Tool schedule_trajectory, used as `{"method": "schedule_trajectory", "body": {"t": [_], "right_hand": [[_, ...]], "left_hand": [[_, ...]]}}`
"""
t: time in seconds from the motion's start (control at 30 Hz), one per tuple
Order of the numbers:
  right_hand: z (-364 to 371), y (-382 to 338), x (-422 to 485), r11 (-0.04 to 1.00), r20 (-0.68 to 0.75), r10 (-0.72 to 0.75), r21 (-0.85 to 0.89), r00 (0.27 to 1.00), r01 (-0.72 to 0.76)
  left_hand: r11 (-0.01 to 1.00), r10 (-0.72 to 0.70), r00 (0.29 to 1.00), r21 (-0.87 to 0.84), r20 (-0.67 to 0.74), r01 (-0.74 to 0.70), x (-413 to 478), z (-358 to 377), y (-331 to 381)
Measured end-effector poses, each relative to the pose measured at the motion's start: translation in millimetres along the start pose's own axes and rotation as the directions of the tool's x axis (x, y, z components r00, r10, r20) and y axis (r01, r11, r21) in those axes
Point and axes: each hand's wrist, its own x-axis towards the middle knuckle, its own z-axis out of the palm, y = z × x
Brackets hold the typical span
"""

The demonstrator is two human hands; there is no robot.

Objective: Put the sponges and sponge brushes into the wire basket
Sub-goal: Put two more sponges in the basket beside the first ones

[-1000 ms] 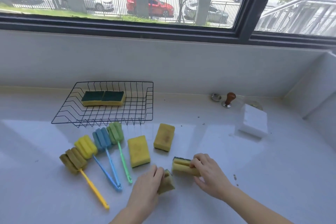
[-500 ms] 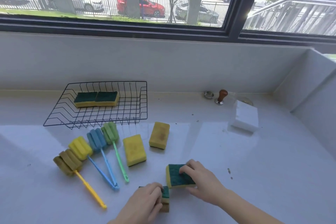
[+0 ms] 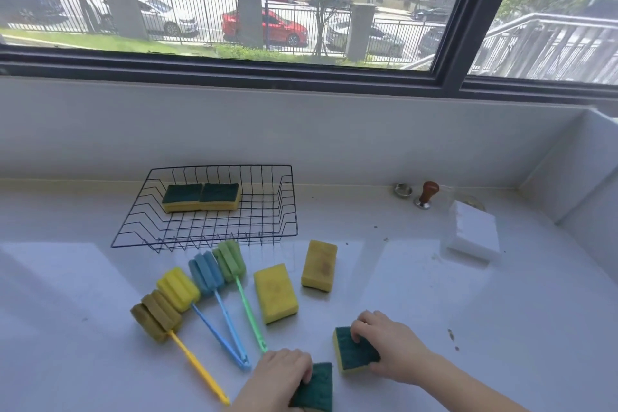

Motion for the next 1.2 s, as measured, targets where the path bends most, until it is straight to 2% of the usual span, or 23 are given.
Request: {"method": "schedule_trajectory", "body": {"t": [0.07, 0.13, 0.27, 0.4, 0.63, 0.83, 1.03, 1.2], "right_hand": [[-6, -5, 3, 1.000, -0.009, 0.008, 0.022, 1.000, -0.008], [-19, -13, 13, 0.999, -0.059, 0.015, 0.051, 0.998, -0.012], [-62, -35, 43, 0.992, -0.209, 0.039, 0.129, 0.977, -0.012], [-104, -60, 85, 0.987, -0.353, 0.030, 0.158, 0.935, 0.028], [-154, -101, 178, 0.987, -0.442, 0.022, 0.153, 0.897, 0.051], [-171, -108, 259, 0.994, -0.379, 0.053, 0.105, 0.924, -0.014], [-168, -103, 334, 0.996, -0.302, 0.088, 0.004, 0.949, -0.091], [-157, -98, 379, 0.996, -0.312, 0.092, 0.037, 0.945, -0.085]], "left_hand": [[0.995, -0.053, 0.998, -0.086, -0.023, 0.051, -8, -17, -17], [0.995, -0.026, 0.990, -0.095, -0.142, 0.013, -19, -36, -37], [0.994, -0.020, 0.911, -0.103, -0.412, -0.025, -26, -83, -81], [0.987, -0.067, 0.832, -0.156, -0.551, -0.024, -26, -127, -127], [0.966, -0.185, 0.819, -0.252, -0.543, 0.051, -7, -174, -204], [0.951, -0.245, 0.806, -0.297, -0.539, 0.090, 34, -203, -260], [0.937, -0.253, 0.831, -0.339, -0.496, 0.083, 69, -204, -304], [0.938, -0.214, 0.857, -0.344, -0.469, 0.046, 91, -198, -327]]}}
